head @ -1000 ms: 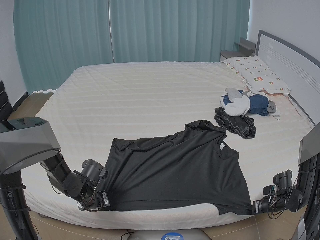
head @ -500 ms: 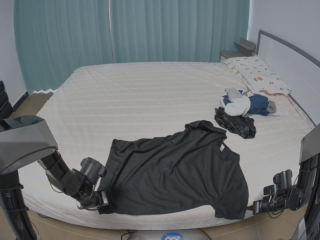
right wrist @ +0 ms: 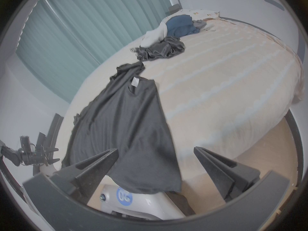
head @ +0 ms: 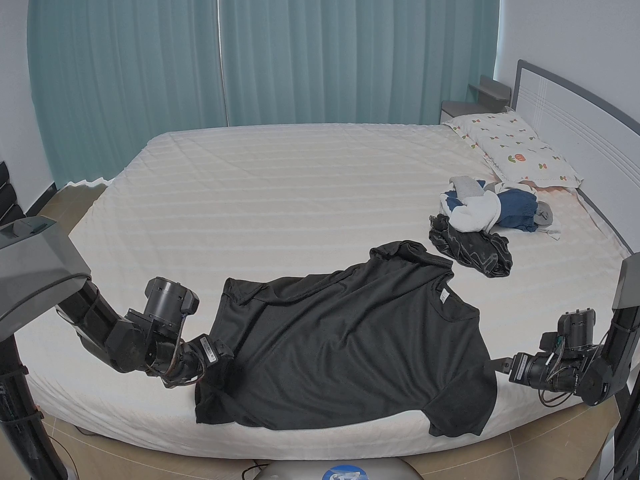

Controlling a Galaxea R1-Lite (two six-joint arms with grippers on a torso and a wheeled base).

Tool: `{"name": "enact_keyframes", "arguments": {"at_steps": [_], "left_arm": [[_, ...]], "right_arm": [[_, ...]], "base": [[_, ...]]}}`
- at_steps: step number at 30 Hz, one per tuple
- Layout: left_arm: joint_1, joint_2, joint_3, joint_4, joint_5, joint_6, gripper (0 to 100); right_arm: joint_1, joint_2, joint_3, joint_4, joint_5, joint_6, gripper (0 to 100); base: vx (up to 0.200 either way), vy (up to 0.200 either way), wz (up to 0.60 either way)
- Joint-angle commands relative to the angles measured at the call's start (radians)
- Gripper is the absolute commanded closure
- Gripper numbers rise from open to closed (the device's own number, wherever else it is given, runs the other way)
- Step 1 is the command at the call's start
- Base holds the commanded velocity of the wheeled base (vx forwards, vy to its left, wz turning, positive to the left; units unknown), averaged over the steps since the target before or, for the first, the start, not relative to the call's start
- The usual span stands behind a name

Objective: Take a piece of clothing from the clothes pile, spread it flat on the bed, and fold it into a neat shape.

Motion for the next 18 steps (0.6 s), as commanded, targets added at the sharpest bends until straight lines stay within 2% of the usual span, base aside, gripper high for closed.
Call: {"name": "enact_keyframes", "arguments": {"at_steps": [1,5,11,16,18], "left_arm": [[0.042,-0.045,0.01,0.018,-0.006,0.0,0],[0.063,-0.077,-0.007,0.114,-0.008,0.039,0],[0.065,-0.069,-0.051,0.116,-0.022,0.0,0],[0.069,-0.065,-0.056,0.059,-0.081,-0.042,0],[0.071,-0.057,-0.054,0.048,-0.083,-0.054,0]], "right_arm": [[0.031,-0.035,-0.027,-0.007,-0.002,0.017,0],[0.032,-0.032,-0.032,-0.007,-0.001,0.022,0],[0.031,-0.034,-0.05,-0.013,0.006,0.056,0],[0.032,-0.03,-0.056,-0.016,0.007,0.073,0],[0.032,-0.029,-0.061,-0.016,0.007,0.077,0]], "base": [[0.2,0.0,0.0],[0.2,0.0,0.0],[0.0,0.0,0.0],[0.0,0.0,0.0],[0.2,0.0,0.0]]}}
